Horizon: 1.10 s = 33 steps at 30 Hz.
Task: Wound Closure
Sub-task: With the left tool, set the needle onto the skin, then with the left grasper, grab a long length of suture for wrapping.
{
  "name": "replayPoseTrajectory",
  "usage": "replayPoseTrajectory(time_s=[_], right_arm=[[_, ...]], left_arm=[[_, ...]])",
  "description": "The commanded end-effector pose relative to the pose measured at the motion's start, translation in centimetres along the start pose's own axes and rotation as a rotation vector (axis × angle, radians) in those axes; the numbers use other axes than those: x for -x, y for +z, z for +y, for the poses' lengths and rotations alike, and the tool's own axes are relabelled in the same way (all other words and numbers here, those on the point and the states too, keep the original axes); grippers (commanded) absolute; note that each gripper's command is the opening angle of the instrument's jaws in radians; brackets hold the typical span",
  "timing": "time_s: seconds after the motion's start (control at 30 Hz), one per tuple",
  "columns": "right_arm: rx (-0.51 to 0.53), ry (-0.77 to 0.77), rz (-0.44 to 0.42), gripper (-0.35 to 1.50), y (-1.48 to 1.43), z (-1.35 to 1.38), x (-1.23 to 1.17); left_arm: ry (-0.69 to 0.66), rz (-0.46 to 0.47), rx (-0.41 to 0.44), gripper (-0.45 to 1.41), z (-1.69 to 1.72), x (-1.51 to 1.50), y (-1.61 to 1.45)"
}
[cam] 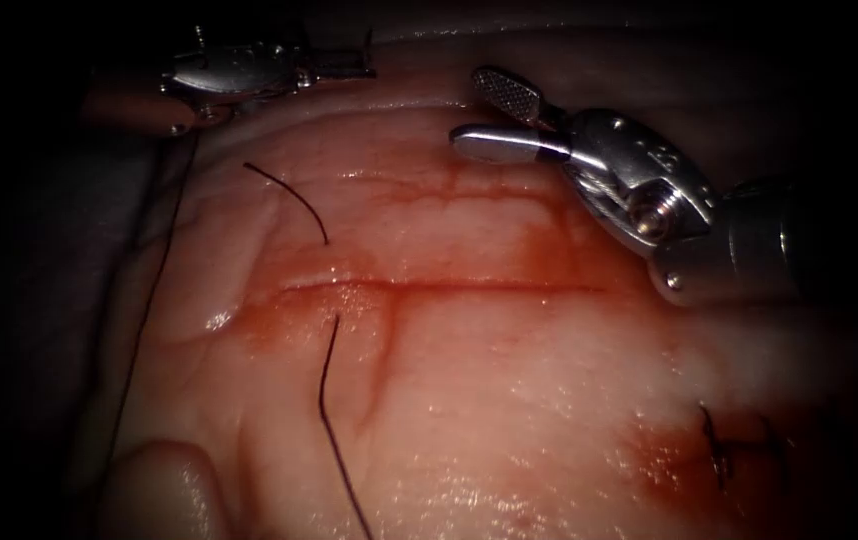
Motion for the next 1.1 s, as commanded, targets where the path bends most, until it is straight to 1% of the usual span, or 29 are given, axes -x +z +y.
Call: replayPoseTrajectory(time_s=[0.03,0.1,0.17,0.23,0.27,0.33,0.43,0.57,0.73,0.83,0.9,0.93,1.03,1.1], right_arm=[[-0.001,0.001,0.0,0.89,0.06,0.0,0.06],[-0.001,0.001,0.0,0.89,0.06,0.0,0.06],[-0.002,0.0,0.0,0.91,0.05,0.0,0.06],[-0.002,0.0,0.0,0.91,0.05,0.0,0.06],[-0.003,0.0,0.0,0.91,0.05,0.0,0.06],[-0.003,0.0,0.0,0.91,0.05,0.0,0.06],[-0.005,0.0,0.0,0.91,0.03,0.0,0.06],[-0.005,0.001,-0.002,0.91,0.0,0.01,0.05],[-0.006,-0.011,-0.005,0.91,-0.01,0.02,0.05],[-0.006,-0.048,-0.007,1.06,-0.02,0.02,0.05],[-0.007,-0.079,-0.02,1.21,-0.03,0.02,0.05],[-0.008,-0.092,-0.032,1.25,-0.03,0.02,0.05],[-0.016,-0.122,-0.077,1.28,-0.05,0.01,0.07],[-0.019,-0.13,-0.088,1.28,-0.06,0.0,0.08]], left_arm=[[-0.007,-0.002,-0.002,0.14,0.0,0.01,0.09],[-0.02,-0.003,-0.002,0.49,0.01,-0.01,0.11],[-0.029,-0.003,-0.002,0.94,0.01,-0.03,0.1],[-0.039,-0.003,0.001,1.14,0.0,-0.07,0.09],[-0.043,-0.001,0.006,1.18,-0.02,-0.09,0.08],[-0.048,-0.004,0.006,1.21,-0.04,-0.13,0.05],[-0.055,-0.003,0.012,1.21,-0.04,-0.19,-0.03],[-0.062,0.032,0.006,1.21,0.1,-0.22,-0.21],[0.008,0.061,0.016,1.08,0.47,-0.24,-0.54],[0.073,0.07,0.028,0.93,0.75,-0.24,-0.78],[0.11,0.069,0.034,0.88,0.93,-0.23,-0.91],[0.134,0.074,0.043,0.86,1.05,-0.22,-0.99],[0.187,0.088,0.065,0.74,1.36,-0.21,-1.17],[0.226,0.097,0.075,0.71,1.53,-0.2,-1.25]])
